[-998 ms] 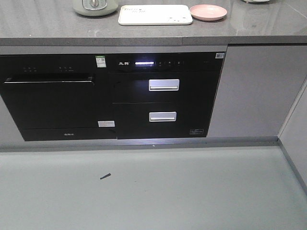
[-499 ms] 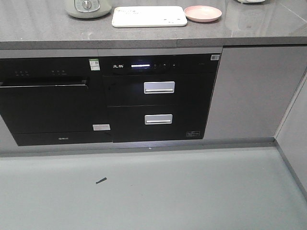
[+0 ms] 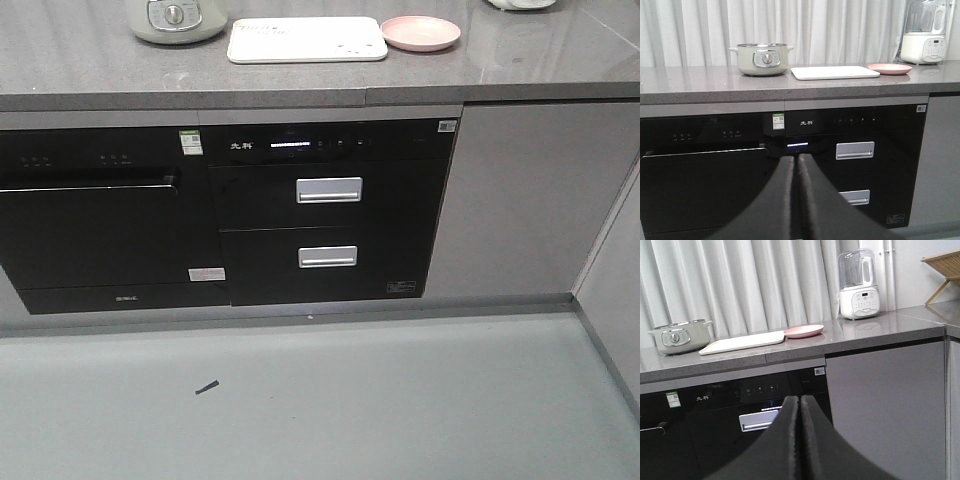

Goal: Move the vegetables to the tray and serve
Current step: 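Continue driving the base closer to the counter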

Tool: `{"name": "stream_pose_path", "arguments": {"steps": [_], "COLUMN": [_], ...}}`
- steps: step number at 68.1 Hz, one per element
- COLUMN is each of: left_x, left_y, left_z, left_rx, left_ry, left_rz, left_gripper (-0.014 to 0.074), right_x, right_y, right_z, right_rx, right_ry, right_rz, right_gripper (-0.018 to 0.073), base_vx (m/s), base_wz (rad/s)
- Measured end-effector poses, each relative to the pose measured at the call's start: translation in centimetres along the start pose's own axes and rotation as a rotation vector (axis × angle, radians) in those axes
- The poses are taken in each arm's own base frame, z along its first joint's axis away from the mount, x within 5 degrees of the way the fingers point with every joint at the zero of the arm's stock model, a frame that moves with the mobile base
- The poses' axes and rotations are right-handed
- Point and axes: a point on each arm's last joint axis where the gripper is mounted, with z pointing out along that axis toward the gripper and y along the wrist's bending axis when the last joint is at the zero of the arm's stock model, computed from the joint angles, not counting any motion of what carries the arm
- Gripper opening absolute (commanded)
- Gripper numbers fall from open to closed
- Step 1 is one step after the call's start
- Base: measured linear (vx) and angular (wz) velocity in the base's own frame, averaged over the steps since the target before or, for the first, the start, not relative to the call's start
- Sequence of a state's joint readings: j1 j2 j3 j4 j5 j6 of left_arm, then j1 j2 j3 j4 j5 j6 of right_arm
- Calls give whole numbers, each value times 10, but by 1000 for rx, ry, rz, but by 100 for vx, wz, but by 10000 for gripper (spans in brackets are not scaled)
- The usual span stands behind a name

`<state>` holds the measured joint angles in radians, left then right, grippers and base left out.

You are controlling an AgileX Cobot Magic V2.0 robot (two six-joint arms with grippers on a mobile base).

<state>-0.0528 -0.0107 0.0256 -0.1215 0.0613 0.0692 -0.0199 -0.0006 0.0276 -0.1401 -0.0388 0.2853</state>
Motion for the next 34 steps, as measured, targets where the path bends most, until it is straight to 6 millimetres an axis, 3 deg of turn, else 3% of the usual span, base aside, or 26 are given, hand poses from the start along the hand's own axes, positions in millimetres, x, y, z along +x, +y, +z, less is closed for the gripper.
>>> {"name": "stream_pose_path", "arguments": {"steps": [34], "left_x": [0], "left_y": [0], "left_z": [0], "left_rx": [0], "left_ry": [0], "left_rz": [0], "left_gripper": [-6], "right_x": [0], "right_y": [0], "right_z": [0], "right_rx": [0], "right_ry": [0], "right_rz": [0], "right_gripper": [-6], "base_vx": [8], "base_wz": [0]}}
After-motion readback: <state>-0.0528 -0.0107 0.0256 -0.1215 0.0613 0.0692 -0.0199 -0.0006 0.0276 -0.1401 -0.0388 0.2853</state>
